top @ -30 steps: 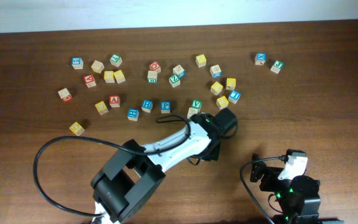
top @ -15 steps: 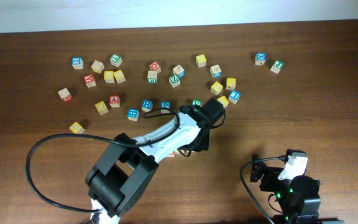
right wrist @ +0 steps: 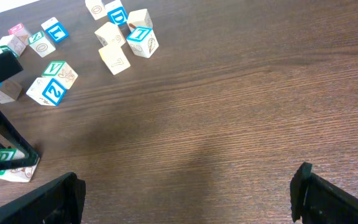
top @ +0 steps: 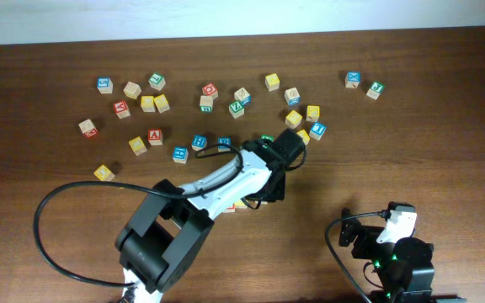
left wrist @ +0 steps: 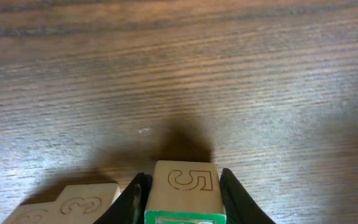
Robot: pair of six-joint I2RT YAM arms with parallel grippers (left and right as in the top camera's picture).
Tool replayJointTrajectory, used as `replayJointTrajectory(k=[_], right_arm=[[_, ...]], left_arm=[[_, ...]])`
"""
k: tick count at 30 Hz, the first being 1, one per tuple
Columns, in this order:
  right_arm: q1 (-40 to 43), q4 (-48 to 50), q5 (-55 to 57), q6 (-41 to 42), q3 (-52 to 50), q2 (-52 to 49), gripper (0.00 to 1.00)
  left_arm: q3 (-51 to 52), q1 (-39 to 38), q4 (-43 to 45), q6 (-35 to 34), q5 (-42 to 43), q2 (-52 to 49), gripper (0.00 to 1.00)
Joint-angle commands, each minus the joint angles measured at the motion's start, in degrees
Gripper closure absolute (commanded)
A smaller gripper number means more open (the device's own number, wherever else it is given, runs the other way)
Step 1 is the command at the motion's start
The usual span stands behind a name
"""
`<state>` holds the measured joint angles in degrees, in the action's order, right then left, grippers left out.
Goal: Spell out ICRA
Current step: 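Carry the green R block right and set it beside the yellow C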
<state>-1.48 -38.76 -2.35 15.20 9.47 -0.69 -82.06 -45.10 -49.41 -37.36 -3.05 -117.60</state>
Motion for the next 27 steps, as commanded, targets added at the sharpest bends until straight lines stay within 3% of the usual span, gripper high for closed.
replayJointTrajectory(k=[1, 11, 13, 27], right_arm=[[0.37, -0.09, 0.7, -0.17, 0.17, 0.28, 0.02], [0.37, -0.09, 0.7, -0.2, 0.17, 0.28, 0.02], [0.37, -0.09, 0.7, -0.17, 0.17, 0.28, 0.02], [0.37, -0.09, 0.68, -0.17, 0.17, 0.28, 0.02]], left_arm=[[-1.09, 0.66, 0.04, -0.42, -0.39, -0.68, 0.78], [-1.09, 0.66, -1.22, -7.17, 3.26, -0.68, 0.79], [-1.09, 0.66, -2.84, -11.54, 3.08, -0.68, 0.79], [-2.03, 0.66, -2.47, -7.54, 0.57, -0.68, 0.6]])
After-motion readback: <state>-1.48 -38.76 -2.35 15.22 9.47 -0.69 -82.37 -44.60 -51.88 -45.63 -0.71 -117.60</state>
